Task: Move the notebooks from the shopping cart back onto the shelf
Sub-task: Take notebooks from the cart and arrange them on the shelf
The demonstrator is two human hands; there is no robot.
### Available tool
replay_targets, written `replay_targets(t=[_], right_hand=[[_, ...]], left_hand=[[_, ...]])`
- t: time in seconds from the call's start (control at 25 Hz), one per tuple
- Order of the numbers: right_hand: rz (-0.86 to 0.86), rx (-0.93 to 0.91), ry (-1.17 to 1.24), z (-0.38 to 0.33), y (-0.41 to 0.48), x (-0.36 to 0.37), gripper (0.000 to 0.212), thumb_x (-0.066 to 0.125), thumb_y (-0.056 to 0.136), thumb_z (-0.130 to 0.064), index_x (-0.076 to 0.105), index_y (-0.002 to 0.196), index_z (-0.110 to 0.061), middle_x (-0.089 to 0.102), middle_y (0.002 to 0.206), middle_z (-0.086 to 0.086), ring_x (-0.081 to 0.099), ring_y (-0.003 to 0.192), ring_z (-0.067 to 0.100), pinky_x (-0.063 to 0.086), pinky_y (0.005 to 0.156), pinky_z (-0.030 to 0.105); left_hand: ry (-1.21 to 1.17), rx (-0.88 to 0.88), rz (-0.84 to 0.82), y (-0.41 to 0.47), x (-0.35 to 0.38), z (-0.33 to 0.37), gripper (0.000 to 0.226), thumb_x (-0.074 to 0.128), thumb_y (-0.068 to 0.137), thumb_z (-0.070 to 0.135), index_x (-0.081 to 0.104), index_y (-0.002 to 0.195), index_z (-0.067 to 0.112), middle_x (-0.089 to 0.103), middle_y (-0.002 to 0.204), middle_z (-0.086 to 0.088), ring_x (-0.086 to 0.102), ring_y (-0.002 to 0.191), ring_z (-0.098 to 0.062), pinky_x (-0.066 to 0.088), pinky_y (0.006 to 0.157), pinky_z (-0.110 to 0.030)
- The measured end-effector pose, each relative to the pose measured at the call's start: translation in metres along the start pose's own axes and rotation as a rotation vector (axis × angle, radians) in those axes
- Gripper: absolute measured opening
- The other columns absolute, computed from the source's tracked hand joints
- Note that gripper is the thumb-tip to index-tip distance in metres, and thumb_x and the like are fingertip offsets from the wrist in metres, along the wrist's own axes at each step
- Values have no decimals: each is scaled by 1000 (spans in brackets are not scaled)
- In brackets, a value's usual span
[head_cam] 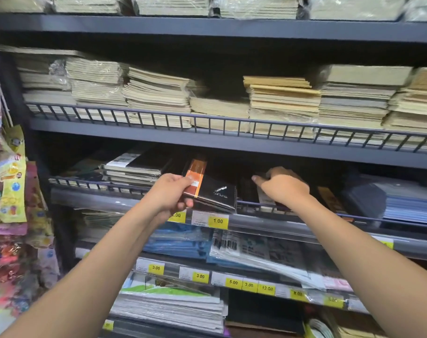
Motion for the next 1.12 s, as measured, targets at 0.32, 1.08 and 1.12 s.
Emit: replay_targets(t=[0.32, 1.08, 1.12], right_hand=[[53, -48, -19, 24, -19, 0, 60, 45, 91, -73, 63, 120, -25, 70, 86, -4, 66, 80, 18, 60, 77, 37], [134, -32, 27, 34, -24, 7, 70, 45, 85, -78, 58, 136, -32, 69, 84, -9, 68, 85, 18, 60, 75, 36], [132, -29, 28, 35, -23, 8, 70, 45, 84, -79, 59, 135, -33, 69, 81, -10, 68, 83, 18, 60, 74, 36]], left_hand=[[133, -138, 153, 81, 7, -5, 21, 47, 105, 11, 60, 103, -5, 62, 60, -16, 54, 32, -10, 37, 30, -17], [1309, 27, 240, 65, 12, 27, 18, 55, 95, 39, 58, 104, 23, 66, 100, -9, 60, 87, -32, 44, 74, -36], [1322, 53, 255, 63, 12, 28, 20, 55, 95, 39, 59, 106, 22, 68, 104, -9, 63, 92, -33, 43, 74, -35]])
Point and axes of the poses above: each hand's wrist, its own y-axis towards the middle knuckle, its own x-axis out of the palm, z = x × y, the point moved 10 cm from there along y, towards the middle knuckle
